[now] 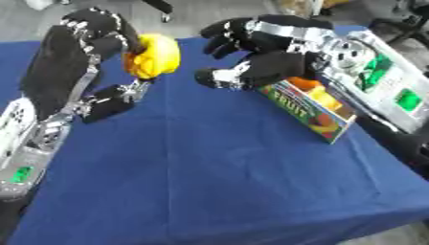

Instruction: Pick up the objects with one hand, pass them to the other hand, and then place them into the box on the other side of the table.

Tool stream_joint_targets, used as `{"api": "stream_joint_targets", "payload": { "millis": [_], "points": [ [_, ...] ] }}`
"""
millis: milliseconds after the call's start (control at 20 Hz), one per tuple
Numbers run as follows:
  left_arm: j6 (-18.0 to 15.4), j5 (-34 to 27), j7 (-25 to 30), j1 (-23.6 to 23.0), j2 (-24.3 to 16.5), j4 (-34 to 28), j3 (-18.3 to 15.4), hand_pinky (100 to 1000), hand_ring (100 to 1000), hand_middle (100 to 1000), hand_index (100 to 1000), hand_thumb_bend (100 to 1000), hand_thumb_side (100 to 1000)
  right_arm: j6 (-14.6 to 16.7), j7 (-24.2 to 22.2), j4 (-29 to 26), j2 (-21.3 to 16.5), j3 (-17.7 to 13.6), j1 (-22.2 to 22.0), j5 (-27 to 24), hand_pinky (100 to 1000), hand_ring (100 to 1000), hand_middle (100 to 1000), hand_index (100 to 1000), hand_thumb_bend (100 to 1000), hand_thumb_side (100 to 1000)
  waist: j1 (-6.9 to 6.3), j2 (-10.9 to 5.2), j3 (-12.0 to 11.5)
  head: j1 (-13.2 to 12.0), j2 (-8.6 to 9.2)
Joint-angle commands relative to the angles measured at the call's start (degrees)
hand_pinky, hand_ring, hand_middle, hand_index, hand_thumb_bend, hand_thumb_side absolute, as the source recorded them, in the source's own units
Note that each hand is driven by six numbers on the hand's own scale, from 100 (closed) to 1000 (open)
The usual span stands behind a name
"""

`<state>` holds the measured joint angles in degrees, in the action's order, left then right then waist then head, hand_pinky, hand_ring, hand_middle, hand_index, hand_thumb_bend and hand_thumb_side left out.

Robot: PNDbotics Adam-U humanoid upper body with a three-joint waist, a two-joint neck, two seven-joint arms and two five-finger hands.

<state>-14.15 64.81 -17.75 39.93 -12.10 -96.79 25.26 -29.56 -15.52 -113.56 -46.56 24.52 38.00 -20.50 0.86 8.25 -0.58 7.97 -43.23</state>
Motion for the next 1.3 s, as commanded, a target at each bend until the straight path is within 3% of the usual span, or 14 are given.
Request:
{"api": "stream_joint_targets", "payload": {
  "millis": [50,1300],
  "points": [
    [-0.63,1.36,-0.06,1.30,0.50,-0.44,-0.03,591,538,488,488,100,100,-0.29,-0.72,-1.03,-0.23,-0.32,1.48,-0.03,698,920,837,940,378,365,0.86,-1.88,-0.04,0.16,-0.07],
    [-2.50,2.12,-1.73,2.11,2.90,-1.58,1.74,587,538,487,490,100,100,-2.86,0.67,-1.03,1.82,0.87,2.14,-2.42,688,904,820,923,314,386,1.04,-1.51,-0.43,1.35,0.31]
  ]
}}
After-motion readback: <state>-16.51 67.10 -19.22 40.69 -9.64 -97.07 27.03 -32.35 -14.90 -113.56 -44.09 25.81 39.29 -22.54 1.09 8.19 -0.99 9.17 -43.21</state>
